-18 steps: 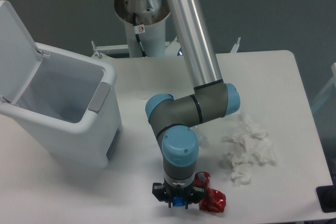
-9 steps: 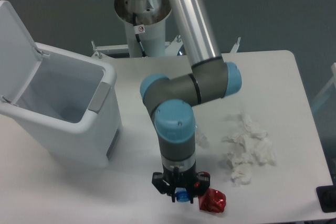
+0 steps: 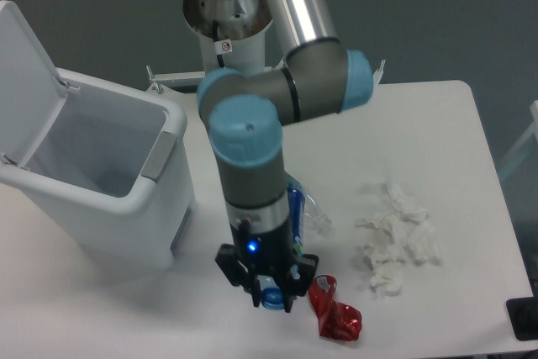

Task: Pick up the plastic bottle
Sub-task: 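Lift the blue-labelled bottle upward off the table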

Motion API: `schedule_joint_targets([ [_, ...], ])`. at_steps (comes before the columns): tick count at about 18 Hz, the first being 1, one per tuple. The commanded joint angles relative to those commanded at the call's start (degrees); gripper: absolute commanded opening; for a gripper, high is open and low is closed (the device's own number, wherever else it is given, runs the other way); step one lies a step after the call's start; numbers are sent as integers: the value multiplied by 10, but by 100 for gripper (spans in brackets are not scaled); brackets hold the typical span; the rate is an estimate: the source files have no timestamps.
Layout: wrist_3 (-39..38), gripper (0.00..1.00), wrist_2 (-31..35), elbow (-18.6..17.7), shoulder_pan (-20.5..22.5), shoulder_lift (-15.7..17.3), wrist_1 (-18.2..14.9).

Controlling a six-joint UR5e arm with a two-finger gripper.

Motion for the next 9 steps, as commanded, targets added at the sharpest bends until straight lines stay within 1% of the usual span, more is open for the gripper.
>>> schedule_joint_targets([
  [1,2,4,1,1,0,6,-16],
  [5,14,4,1,2,8,30,-52],
  [8,24,4,4,1,18,38,-90],
  [9,26,3,4,3,21,49,-99],
])
